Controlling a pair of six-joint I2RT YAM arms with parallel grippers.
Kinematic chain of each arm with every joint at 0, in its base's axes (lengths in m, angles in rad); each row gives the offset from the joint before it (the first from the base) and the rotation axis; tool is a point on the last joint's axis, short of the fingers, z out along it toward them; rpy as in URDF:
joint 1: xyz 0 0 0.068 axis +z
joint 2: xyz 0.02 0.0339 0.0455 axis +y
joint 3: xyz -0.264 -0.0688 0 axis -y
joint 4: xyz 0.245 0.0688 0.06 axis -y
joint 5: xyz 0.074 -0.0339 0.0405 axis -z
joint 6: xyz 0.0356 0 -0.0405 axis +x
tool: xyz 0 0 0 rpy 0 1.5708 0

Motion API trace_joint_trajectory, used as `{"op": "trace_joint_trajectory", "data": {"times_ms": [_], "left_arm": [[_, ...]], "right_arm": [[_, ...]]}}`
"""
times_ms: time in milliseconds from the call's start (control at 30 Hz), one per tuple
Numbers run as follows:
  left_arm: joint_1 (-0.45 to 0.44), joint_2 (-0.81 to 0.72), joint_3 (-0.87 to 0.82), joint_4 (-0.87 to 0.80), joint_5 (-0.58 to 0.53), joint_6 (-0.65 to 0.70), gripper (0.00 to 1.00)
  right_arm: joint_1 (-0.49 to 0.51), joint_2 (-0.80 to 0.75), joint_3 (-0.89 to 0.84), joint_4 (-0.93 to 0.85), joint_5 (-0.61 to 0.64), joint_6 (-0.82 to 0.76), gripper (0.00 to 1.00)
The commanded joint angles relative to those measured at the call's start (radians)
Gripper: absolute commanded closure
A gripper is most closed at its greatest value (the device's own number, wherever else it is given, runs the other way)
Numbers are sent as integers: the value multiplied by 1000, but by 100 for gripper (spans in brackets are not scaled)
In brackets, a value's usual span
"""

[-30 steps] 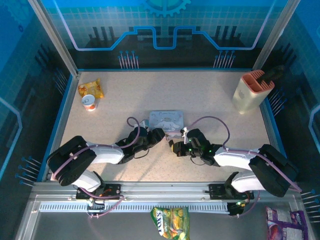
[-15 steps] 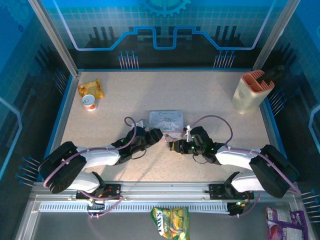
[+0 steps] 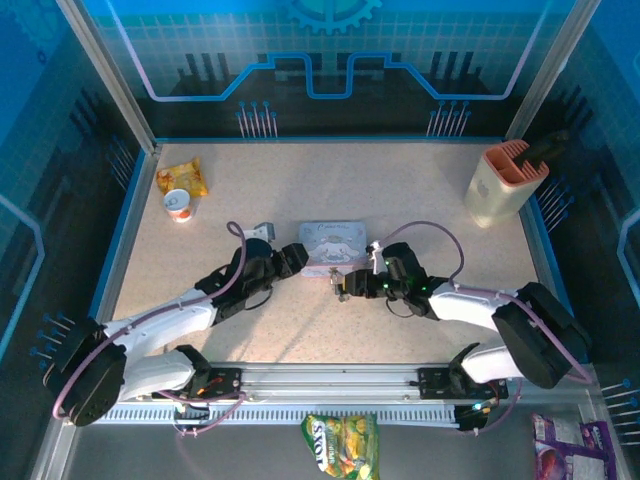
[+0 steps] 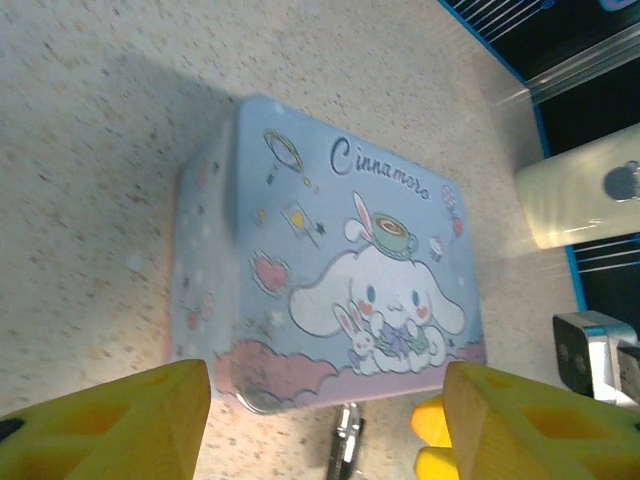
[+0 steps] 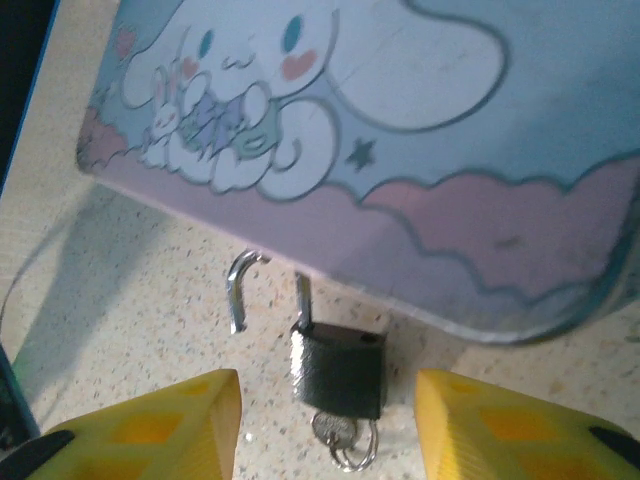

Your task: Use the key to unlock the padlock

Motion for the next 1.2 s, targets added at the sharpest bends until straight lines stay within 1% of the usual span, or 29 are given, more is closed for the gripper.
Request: {"op": "trace_joint_trajectory", "data": {"times_ms": [0,67,167,300,400,500,667,800,933,1167], "left_arm": [[38,-13,31,-138,34,93,34],[57,-7,28,-143,51,98,33],[74,0,23,-133,82,96,33],[81,11,24,-127,88,99,33],[86,24,32,-126,95,104,33],[89,36,36,-121,96,104,33],[94,29,16,-90,88,86,34],[95,34,9,-84,80,84,33],[98,56,17,-75,85,83,33],[97,103,42,-54,102,88,33]], "right_arm": [[-28,50,56,21,-34,-68,49],[-37,83,87,17,-52,-92,48],[-57,115,121,19,-62,-138,48],[-106,154,166,-3,-63,-196,48],[-130,158,179,0,-114,-180,48],[-123,141,142,50,-119,-155,51],[-121,116,33,194,-140,-79,52],[-107,130,-16,299,-153,-36,53],[-94,177,-24,344,-144,-13,53],[-48,236,0,336,-83,16,53]]}}
